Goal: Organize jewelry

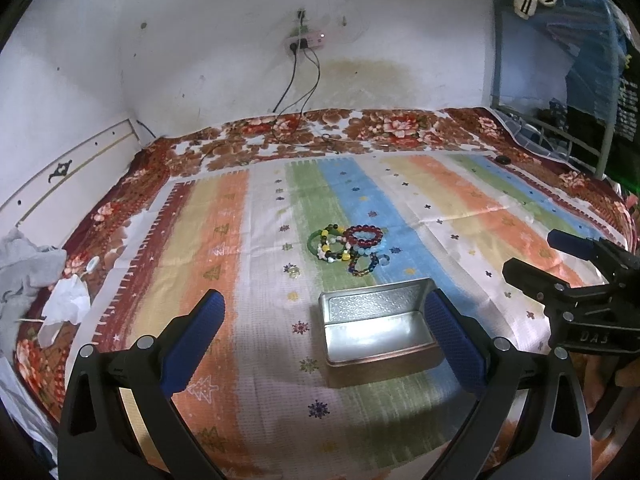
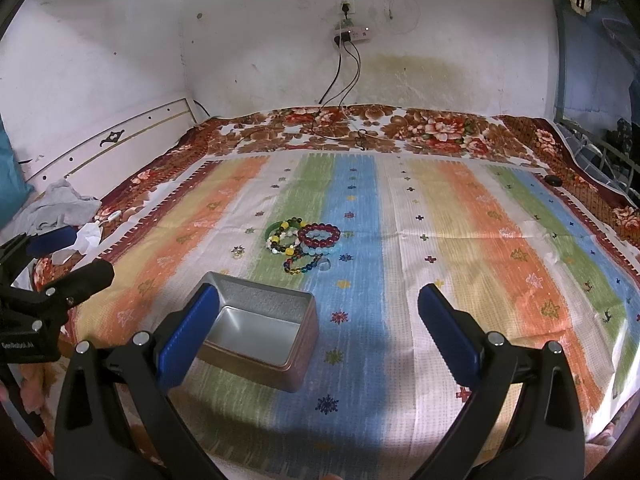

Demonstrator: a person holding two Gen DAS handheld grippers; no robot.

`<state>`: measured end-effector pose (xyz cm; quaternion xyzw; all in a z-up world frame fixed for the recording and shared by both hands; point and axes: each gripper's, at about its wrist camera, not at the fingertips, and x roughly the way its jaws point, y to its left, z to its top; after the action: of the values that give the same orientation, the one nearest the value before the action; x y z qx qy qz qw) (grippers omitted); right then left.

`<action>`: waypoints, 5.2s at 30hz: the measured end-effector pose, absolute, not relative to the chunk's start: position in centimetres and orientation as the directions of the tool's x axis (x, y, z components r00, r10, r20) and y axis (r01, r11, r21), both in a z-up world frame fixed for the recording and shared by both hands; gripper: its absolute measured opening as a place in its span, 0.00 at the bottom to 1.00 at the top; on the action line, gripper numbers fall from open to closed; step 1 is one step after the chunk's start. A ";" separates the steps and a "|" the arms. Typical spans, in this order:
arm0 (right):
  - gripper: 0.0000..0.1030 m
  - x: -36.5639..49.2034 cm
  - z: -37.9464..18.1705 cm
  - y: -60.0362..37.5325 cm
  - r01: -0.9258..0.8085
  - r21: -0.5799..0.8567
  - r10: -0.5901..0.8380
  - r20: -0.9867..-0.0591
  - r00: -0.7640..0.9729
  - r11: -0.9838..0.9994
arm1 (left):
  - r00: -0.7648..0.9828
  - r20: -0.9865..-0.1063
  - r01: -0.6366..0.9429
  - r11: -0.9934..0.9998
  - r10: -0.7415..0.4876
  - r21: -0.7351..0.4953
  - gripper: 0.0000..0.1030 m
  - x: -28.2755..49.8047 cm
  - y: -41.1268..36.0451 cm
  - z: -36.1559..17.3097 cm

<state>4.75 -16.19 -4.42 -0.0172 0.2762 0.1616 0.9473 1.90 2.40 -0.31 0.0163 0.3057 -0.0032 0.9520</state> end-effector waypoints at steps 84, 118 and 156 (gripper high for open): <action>0.95 31.7 -15.2 -11.0 -0.295 0.084 0.169 -0.947 0.274 0.952 | 0.305 -0.952 -0.129 0.990 -0.007 -0.049 0.52 27.6 7.9 -13.0; 0.47 34.9 -19.0 -7.5 -0.287 0.143 0.188 -0.973 0.136 0.947 | 0.195 -0.981 -0.032 0.999 -0.016 -0.023 0.27 29.6 5.0 -16.3; 0.11 31.2 -12.3 -8.5 -0.342 0.227 0.313 -0.923 0.223 0.912 | 0.253 -0.954 -0.008 0.986 -0.159 -0.167 0.14 28.6 6.5 -12.6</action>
<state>31.17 -8.52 -12.28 -0.0122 0.5872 0.2093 0.7818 28.56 6.55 -12.59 -0.0685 0.6092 -0.0481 0.7886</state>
